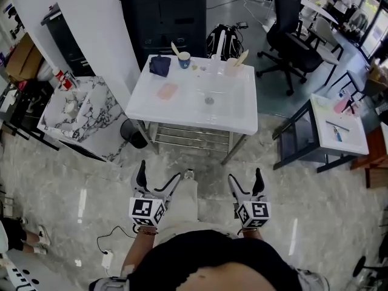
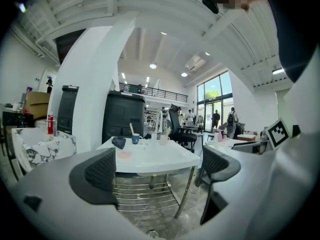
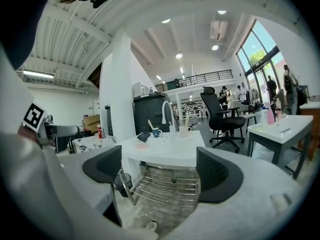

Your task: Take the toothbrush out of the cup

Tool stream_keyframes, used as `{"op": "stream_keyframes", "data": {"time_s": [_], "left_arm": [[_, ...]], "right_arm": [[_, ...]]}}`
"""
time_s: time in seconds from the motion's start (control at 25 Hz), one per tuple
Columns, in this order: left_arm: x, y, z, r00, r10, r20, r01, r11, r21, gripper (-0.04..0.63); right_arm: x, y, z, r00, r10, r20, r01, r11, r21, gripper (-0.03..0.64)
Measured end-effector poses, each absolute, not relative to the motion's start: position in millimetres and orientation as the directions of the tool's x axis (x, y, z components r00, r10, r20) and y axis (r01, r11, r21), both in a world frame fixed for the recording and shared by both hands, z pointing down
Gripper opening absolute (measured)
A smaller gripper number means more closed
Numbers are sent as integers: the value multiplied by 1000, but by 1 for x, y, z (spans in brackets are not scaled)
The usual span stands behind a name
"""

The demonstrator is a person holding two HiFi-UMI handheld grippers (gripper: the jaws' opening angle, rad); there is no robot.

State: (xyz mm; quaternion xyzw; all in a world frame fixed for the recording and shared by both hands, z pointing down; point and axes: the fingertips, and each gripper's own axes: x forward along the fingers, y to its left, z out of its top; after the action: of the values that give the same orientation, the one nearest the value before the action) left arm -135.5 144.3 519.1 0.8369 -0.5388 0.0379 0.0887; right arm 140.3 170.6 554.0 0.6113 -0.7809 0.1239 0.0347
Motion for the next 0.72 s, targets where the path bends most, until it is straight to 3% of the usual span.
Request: {"op": "stream_keyframes", "data": {"time_s": [0.24,0.72], "left_arm": [[-120,87,516,482,-862,157,-876,-479,63,538],[-127,-70,501,472,-873,125,-881,-463,92,538]], "right_arm": [[141,118,549,-243,-951,190,-966,218,-141,459],[151,-33,530,-188,-967,174,-980,171,-106,459]]}}
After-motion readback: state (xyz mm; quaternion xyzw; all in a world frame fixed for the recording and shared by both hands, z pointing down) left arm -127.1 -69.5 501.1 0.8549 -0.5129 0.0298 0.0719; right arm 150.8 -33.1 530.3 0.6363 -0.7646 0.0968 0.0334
